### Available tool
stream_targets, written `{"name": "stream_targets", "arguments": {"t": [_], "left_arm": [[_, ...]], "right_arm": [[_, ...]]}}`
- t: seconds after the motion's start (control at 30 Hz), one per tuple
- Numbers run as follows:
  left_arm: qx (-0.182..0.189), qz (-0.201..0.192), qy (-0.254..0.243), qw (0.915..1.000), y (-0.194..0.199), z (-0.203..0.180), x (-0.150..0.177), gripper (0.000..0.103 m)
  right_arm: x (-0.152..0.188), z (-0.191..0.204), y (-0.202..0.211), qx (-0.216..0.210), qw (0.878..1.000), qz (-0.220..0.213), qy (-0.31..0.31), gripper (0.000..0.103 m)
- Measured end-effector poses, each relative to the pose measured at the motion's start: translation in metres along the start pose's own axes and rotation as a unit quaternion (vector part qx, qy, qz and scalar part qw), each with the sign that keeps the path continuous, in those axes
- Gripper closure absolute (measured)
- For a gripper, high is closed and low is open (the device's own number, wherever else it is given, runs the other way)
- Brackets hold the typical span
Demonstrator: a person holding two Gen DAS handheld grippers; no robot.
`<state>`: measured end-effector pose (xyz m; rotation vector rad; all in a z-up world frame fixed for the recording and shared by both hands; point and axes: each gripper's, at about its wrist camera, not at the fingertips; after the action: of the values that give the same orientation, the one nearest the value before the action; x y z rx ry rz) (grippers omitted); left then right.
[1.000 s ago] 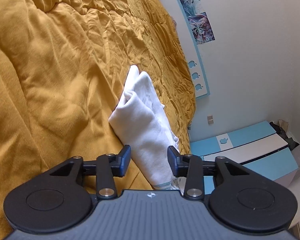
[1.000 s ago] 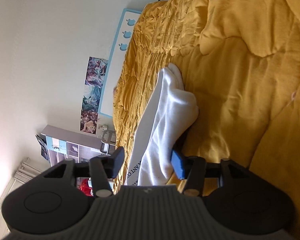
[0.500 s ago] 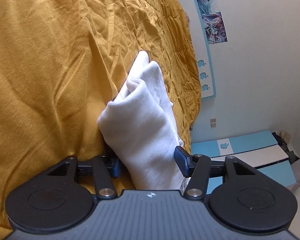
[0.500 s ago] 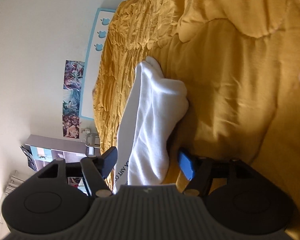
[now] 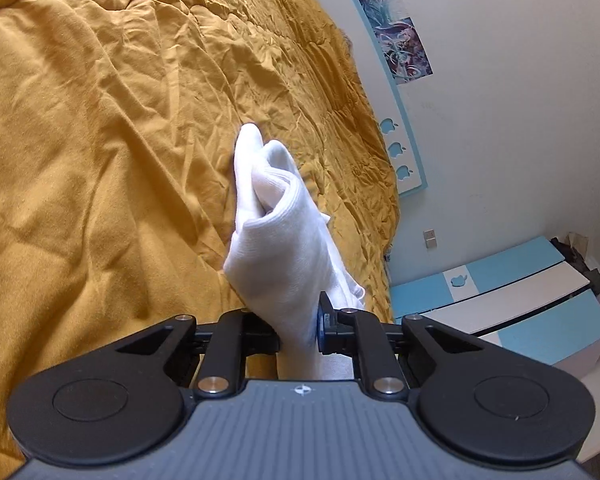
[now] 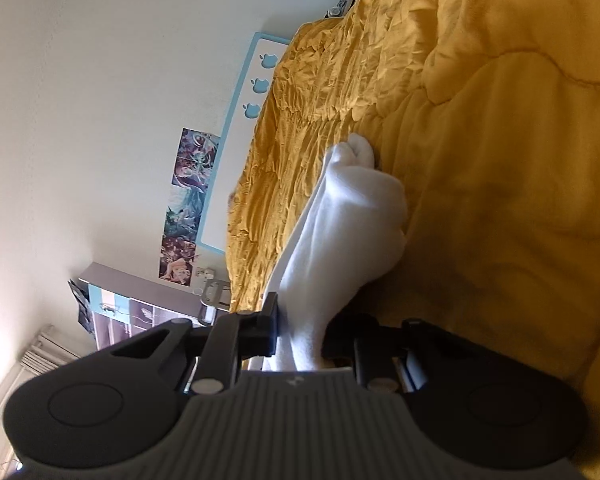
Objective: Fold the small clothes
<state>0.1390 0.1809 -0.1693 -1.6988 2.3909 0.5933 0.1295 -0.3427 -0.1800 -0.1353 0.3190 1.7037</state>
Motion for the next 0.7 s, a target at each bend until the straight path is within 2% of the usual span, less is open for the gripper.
{"name": "stream_targets", "arguments": {"t": [0.1, 0.23, 0.37, 0.5, 0.57, 0.7], "left_arm": [[0.024, 0.005, 0.001, 0.9997, 0.018, -0.006, -0.005, 0.086], [0.035, 0.004, -0.023, 0.9991, 0.051, -0.018, -0.006, 0.086], [0.036, 0.012, -0.020, 0.9991, 0.087, -0.018, -0.002, 0.086], [0.036, 0.013, -0.009, 0.9992, 0.126, -0.013, 0.004, 0.086], [0.029, 0.001, -0.006, 0.9996, 0.146, -0.011, 0.007, 0.086], [0.011, 0.011, -0.012, 0.9998, 0.167, -0.005, 0.011, 0.086]], "right_arm": [[-0.002, 0.007, 0.008, -0.021, 1.000, 0.006, -0.015, 0.090], [-0.006, 0.020, 0.029, -0.067, 0.996, 0.037, -0.037, 0.090], [-0.004, 0.035, 0.059, -0.088, 0.993, 0.067, -0.027, 0.090], [0.004, 0.032, 0.098, -0.093, 0.991, 0.085, -0.053, 0.090], [0.006, 0.033, 0.116, -0.091, 0.989, 0.097, -0.060, 0.090], [0.005, 0.039, 0.143, -0.063, 0.991, 0.110, -0.038, 0.090]]}}
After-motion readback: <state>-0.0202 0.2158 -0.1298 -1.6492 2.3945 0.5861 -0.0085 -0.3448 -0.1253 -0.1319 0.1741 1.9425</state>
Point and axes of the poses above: each gripper's, at about its wrist camera, not at the fingertips, and y roughly against the way its jaws point, z to its left, x to its underside, and after that the axes turned 13 degrees about -z, right-handed
